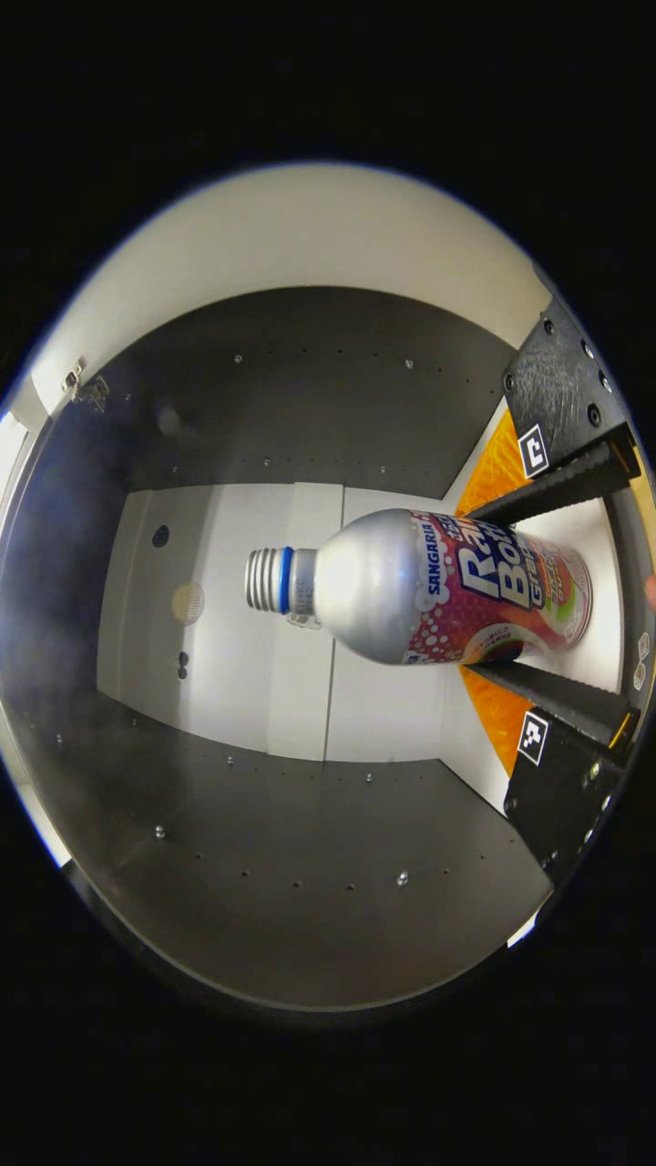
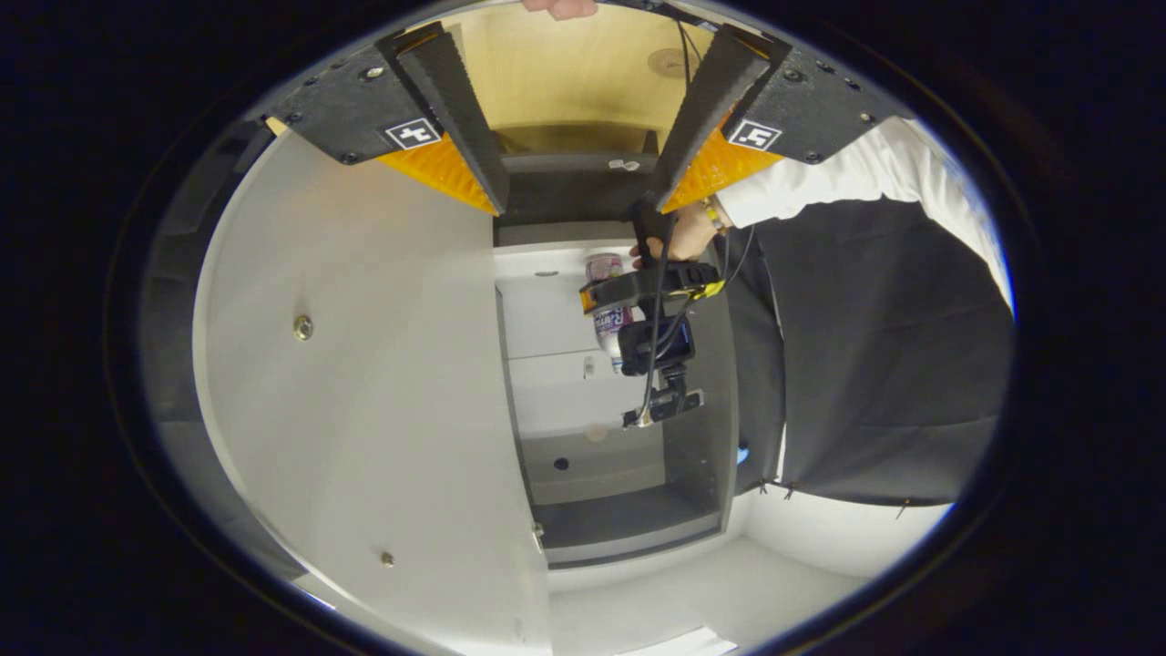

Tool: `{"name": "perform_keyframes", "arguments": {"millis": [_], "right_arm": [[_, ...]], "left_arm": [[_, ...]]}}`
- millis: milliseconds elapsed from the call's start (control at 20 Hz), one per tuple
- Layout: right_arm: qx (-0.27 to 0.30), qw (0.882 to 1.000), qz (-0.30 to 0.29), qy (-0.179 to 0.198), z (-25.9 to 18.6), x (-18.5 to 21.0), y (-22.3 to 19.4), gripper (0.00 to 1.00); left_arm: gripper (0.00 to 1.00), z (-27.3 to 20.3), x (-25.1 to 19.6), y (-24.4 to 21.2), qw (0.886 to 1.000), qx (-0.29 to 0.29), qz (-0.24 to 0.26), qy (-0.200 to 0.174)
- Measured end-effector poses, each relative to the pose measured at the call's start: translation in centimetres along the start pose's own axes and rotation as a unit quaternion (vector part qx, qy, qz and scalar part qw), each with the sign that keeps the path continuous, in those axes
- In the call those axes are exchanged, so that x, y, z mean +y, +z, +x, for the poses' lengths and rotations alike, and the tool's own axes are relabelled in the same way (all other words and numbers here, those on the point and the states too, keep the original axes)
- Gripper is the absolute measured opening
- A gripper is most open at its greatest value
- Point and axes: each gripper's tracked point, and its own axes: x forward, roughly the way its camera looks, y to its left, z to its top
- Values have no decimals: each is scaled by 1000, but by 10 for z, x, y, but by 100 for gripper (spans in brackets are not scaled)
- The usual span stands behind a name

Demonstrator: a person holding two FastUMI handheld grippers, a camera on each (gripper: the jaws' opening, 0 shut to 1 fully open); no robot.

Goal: Open the cabinet door with the right hand, grasp the bottle in the cabinet with the left hand and place it on the coaster, then close the cabinet door with the right hand.

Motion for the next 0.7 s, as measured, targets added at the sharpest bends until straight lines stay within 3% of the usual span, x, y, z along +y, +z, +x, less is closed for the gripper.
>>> {"name": "perform_keyframes", "arguments": {"millis": [400, 700], "right_arm": [[-12, 1000, -7, 28, -9, 20, 4, 100], [-20, 998, -16, 50, -20, 40, 8, 99]], "left_arm": [[77, -105, 0, 21, 999, -23, 10, -40], [77, -193, 32, -2, 1000, -17, 0, -19]]}}
